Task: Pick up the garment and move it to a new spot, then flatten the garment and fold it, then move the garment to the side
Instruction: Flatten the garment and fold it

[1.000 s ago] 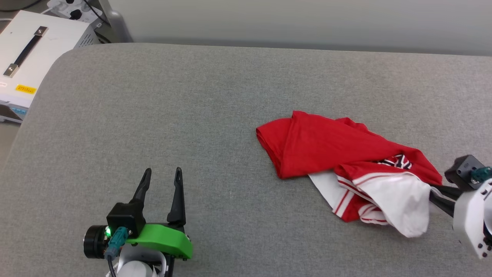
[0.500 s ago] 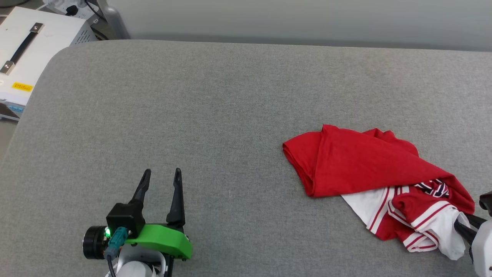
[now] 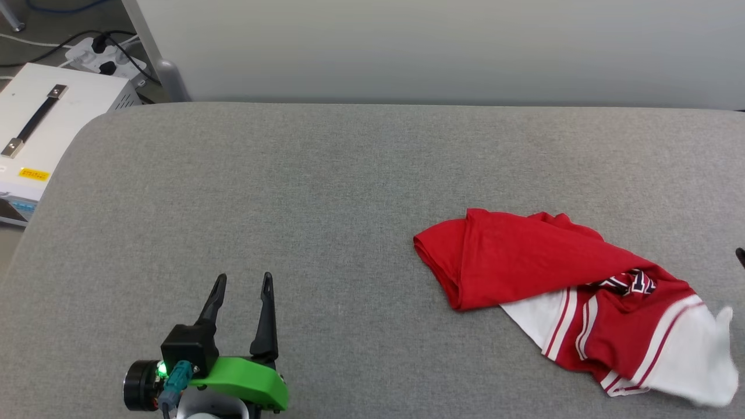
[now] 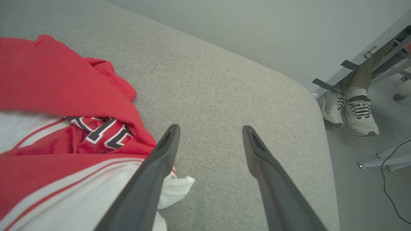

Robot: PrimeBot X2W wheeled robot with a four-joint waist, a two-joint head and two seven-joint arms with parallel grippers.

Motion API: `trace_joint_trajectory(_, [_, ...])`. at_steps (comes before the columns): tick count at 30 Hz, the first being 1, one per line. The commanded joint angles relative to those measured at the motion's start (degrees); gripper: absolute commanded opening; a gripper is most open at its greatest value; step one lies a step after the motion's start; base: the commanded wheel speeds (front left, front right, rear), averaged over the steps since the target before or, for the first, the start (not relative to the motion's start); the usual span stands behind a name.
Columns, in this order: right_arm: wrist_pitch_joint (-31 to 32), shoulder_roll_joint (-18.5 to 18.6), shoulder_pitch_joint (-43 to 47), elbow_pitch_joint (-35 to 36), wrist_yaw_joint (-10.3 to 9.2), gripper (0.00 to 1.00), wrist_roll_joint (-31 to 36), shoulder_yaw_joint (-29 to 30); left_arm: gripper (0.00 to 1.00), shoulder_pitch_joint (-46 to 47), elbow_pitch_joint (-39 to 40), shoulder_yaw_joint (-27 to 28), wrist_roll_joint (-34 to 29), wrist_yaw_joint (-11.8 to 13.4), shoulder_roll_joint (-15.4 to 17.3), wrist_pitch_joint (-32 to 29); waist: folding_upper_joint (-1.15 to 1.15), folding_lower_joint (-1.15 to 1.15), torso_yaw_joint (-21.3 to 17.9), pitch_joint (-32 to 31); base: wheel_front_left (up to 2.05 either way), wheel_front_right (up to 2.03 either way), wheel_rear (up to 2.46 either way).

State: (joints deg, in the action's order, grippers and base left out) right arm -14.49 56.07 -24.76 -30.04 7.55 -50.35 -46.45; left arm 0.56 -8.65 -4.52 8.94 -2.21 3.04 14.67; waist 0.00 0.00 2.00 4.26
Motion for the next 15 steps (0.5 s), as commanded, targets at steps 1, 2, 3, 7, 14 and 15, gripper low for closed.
trace_joint_trajectory(1, [-0.5,-0.1,1.5,1.1,-0.06,1.00,1.4,2.3,1.00,-1.0,0.3,0.2,-0.6,0.0,-0.2,0.3,0.00,0.00,-0.3,-0.6,0.00,0.00,0.00])
trace_joint_trajectory(2, [-0.5,-0.1,2.4,2.0,-0.06,1.00,2.4,4.8,1.00,-1.2,0.3,0.2,-0.6,0.0,-0.2,0.3,0.00,0.00,-0.3,-0.9,0.00,0.00,0.00])
trace_joint_trajectory(3, [-0.5,0.0,3.2,2.8,-0.06,1.00,3.2,6.7,1.00,-1.3,0.4,0.2,-0.6,0.0,-0.2,0.3,0.00,0.00,-0.3,-1.0,0.00,0.00,0.00])
trace_joint_trajectory(7, [-0.5,-1.4,6.2,9.0,-0.06,1.00,7.6,18.3,1.00,-2.0,0.9,0.5,-0.7,0.0,-0.2,0.3,0.00,0.00,-0.4,-1.5,0.00,0.00,0.00])
trace_joint_trajectory(14, [0.1,-8.0,12.0,24.8,-0.06,1.00,14.1,31.7,1.00,-2.3,1.2,0.3,-0.8,-0.1,-0.2,0.3,0.00,0.00,0.1,-1.7,0.00,0.00,0.00])
trace_joint_trajectory(15, [1.0,-8.9,12.4,27.4,-0.06,1.00,14.8,32.3,1.00,-2.3,1.2,0.1,-0.8,-0.1,-0.2,0.3,0.00,0.00,0.3,-1.6,0.00,0.00,0.00])
